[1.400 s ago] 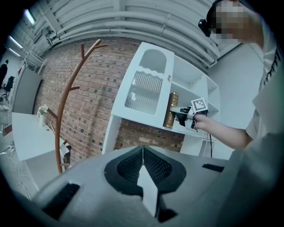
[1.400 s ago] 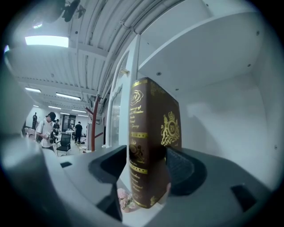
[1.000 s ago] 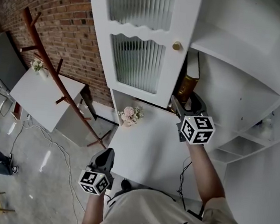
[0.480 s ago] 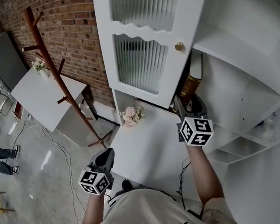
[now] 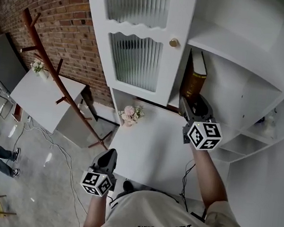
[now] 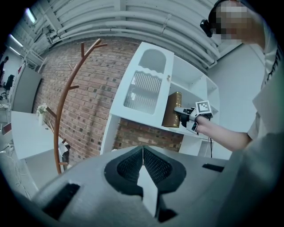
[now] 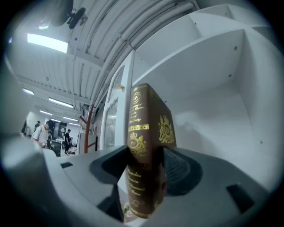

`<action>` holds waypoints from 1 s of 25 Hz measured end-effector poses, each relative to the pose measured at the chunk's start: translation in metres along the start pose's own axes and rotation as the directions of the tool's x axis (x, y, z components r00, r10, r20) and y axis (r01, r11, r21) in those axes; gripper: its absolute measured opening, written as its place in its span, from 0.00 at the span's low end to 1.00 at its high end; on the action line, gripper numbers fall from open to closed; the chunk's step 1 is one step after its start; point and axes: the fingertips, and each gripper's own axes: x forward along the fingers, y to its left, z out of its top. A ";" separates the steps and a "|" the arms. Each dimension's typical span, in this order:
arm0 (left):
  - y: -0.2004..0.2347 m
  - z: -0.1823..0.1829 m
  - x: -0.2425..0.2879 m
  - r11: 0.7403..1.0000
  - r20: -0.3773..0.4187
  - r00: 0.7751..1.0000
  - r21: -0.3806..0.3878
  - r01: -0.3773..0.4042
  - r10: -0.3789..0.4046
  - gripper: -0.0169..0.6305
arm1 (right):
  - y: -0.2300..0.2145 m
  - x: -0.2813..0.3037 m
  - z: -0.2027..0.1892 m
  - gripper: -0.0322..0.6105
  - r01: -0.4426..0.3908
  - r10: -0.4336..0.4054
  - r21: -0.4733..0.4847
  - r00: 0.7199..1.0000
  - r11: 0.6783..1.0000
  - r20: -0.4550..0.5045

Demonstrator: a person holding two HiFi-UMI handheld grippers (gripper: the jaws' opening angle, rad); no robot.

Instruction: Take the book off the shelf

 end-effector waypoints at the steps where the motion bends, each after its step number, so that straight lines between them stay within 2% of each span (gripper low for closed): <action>1: -0.002 0.000 0.000 1.000 -0.001 1.000 0.000 0.002 -0.002 0.07 | -0.003 -0.003 0.002 0.45 -0.003 0.002 0.016 1.000 1.000 0.011; 7: -0.018 -0.006 -0.002 1.000 -0.009 1.000 -0.001 0.010 -0.010 0.07 | -0.009 -0.026 0.017 0.43 -0.038 0.037 0.014 0.996 0.999 0.085; 12: -0.029 -0.009 -0.002 1.000 -0.006 1.000 0.000 0.011 -0.011 0.07 | -0.012 -0.037 0.020 0.42 -0.065 0.063 0.011 0.993 0.998 0.103; 16: -0.038 -0.013 -0.001 1.000 -0.011 1.000 -0.001 0.013 -0.013 0.07 | -0.022 -0.039 0.019 0.43 -0.087 0.080 0.051 0.989 0.995 0.122; 20: -0.044 -0.017 -0.002 1.000 -0.016 1.000 -0.003 0.012 -0.012 0.07 | -0.031 -0.046 0.012 0.43 -0.077 0.069 0.068 0.991 0.995 0.117; 25: -0.046 -0.017 -0.002 1.000 -0.022 1.000 0.002 0.010 -0.010 0.07 | -0.037 -0.053 0.004 0.43 -0.034 0.032 0.028 0.996 0.999 0.080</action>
